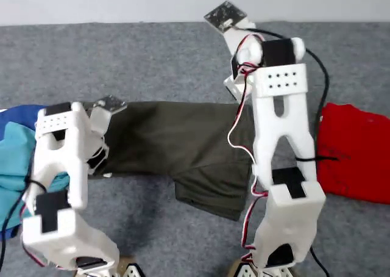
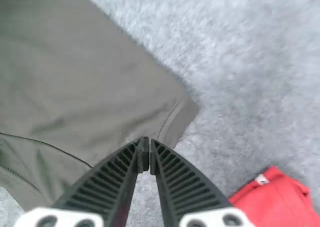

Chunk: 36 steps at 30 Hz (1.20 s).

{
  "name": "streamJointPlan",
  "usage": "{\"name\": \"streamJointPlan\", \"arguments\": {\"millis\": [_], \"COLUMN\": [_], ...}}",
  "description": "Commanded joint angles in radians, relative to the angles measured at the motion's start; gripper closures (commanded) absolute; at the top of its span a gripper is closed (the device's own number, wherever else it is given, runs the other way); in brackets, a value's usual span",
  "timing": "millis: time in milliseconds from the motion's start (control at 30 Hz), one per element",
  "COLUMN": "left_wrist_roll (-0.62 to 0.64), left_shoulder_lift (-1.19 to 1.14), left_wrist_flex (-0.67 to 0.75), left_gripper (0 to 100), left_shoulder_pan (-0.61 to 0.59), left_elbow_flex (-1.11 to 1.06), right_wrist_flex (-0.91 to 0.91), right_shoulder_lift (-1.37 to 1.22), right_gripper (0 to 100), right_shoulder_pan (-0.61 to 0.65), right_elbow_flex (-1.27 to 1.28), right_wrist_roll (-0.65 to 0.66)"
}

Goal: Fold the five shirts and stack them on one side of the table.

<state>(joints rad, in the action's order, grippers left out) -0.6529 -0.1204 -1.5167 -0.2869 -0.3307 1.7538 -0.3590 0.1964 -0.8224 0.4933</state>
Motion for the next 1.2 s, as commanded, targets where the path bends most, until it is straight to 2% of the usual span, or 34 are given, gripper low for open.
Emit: {"name": "streamJointPlan", "arguments": {"millis": [0, 133, 267, 433, 600, 833, 1000, 1167], "left_wrist_roll": [-0.009, -0.008, -0.005, 0.086, 0.107, 0.272, 0.336, 0.348], "left_shoulder_lift": [0.192, 0.336, 0.376, 0.308, 0.221, 0.187, 0.149, 0.003], "left_wrist_flex": [-0.078, -0.146, -0.178, -0.144, -0.121, -0.025, 0.044, 0.107], "left_gripper": [98, 98, 96, 88, 88, 82, 80, 79], "left_shoulder_pan": [0.074, 0.212, 0.354, 0.494, 0.677, 0.899, 1.005, 1.043], "left_elbow_flex": [0.062, 0.061, 0.061, 0.061, 0.065, 0.062, 0.061, 0.067], "right_wrist_flex": [0.045, 0.045, 0.045, 0.044, 0.042, 0.041, 0.041, 0.041], "right_shoulder_lift": [0.131, 0.236, 0.378, 0.568, 0.730, 0.883, 0.960, 1.007], "right_gripper": [98.8, 98.8, 98.8, 98.8, 98.8, 98.4, 98.4, 98.4], "right_shoulder_pan": [-0.001, -0.028, -0.085, -0.160, -0.283, -0.489, -0.558, -0.611], "right_elbow_flex": [-0.003, 0.034, 0.178, 0.353, 0.496, 0.657, 0.735, 0.779], "right_wrist_roll": [-0.011, -0.011, -0.011, -0.011, -0.006, -0.005, 0.014, 0.055]}}
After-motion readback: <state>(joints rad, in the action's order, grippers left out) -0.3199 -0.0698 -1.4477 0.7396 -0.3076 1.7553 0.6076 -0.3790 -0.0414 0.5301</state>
